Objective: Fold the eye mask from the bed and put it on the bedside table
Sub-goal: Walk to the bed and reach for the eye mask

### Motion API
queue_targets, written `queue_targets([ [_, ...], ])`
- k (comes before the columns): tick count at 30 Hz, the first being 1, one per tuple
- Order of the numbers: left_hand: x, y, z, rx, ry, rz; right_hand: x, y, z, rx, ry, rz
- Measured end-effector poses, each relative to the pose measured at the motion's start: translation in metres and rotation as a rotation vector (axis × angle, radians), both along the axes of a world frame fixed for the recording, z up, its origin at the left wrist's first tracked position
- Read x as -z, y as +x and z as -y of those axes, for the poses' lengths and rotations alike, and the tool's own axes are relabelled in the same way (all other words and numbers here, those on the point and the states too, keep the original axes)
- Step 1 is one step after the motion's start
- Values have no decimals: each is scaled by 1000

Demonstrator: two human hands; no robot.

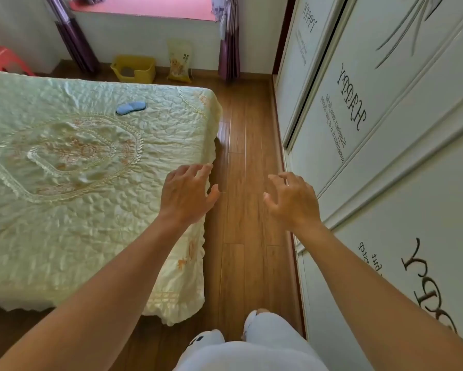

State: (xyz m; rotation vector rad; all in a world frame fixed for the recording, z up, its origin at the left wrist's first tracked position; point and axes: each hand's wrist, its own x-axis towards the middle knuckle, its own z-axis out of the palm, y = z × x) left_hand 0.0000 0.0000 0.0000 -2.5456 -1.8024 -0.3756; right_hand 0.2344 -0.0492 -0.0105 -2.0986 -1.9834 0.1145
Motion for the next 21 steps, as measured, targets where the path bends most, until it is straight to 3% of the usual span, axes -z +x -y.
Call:
queue_targets([
  [9,2,40,-97,38,19,-15,8,34,-92,23,20,-18],
  [21,-12,148,-310,-34,29,-7,-1,139,-321,-19,59,-59],
])
